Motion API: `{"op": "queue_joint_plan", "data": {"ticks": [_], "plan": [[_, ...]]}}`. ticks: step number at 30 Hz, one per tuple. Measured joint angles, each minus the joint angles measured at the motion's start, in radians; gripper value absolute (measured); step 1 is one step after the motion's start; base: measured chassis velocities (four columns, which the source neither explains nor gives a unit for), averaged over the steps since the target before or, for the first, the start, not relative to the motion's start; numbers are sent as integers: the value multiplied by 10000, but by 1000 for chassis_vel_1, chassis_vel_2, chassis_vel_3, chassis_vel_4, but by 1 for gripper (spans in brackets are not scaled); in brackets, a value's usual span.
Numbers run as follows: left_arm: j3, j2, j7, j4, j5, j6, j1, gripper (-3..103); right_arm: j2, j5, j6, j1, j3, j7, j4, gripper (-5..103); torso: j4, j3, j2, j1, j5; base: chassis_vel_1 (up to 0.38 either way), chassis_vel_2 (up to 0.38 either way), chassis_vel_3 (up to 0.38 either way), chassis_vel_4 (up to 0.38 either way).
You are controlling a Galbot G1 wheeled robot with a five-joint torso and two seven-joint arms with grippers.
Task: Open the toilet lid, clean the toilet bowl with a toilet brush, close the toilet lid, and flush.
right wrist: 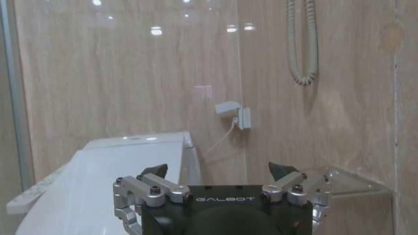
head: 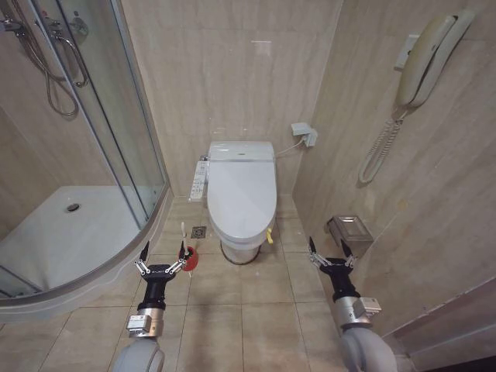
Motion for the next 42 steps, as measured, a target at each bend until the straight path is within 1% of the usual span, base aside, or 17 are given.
{"op": "queue_joint_plan", "data": {"ticks": [2, 8, 17, 20, 21, 22, 23, 27, 31, 34, 42], "plan": [[0, 0, 0, 0, 0, 0, 0, 100, 46, -49, -42, 89, -20, 137, -146, 100, 0, 0, 0, 0, 1, 0, 0, 0, 0], [0, 0, 0, 0, 0, 0, 1, 100, 38, -47, -20, 125, 57, 142, -288, 100, 1, 0, 1, -2, 0, -36, 29, 50, -46], [1, 0, 0, 0, 0, 0, -1, 100, -26, 96, 146, 194, 420, 168, -503, 100, -1, 1, 0, 3, 0, -187, 181, 182, -194], [0, 0, 0, -1, 0, 0, -5, 100, -34, 74, 178, 183, 523, 196, -497, 100, 3, 4, -3, 13, 3, -213, 218, 185, -183], [2, 1, 1, -1, 0, 0, -7, 100, -45, 61, 206, 159, 575, 210, -479, 100, -2, 4, -3, 13, 0, -182, 219, 52, -130], [0, 1, 0, 0, 0, 0, -8, 100, -58, 65, 227, 138, 613, 218, -452, 100, -2, 4, -3, 12, -1, -110, 137, 52, -49], [-1, 0, 0, 0, 0, 0, -6, 100, -76, 74, 236, 106, 634, 248, -419, 100, 4, 4, -4, 12, 2, -110, 70, 48, -49], [0, 0, 0, 0, 0, 0, 0, 100, -88, 125, 230, 57, 668, 411, -356, 100, 3, -1, -1, 0, 0, -5, 35, 24, 8], [1, 0, 0, 0, 0, 0, 2, 100, -73, 125, 185, 29, 713, 494, -339, 100, -3, -3, 3, -8, 1, 32, -42, -39, 28], [1, 0, 0, -1, 0, 0, 2, 100, -74, 120, 179, 27, 740, 533, -369, 100, -1, -3, 4, -9, 1, 0, 0, 0, 0], [-1, 0, 0, 0, 0, 0, -5, 100, -105, 58, 382, 29, 785, 567, -554, 100, 3, 5, -4, 12, 2, -121, 121, 155, -124]]}}
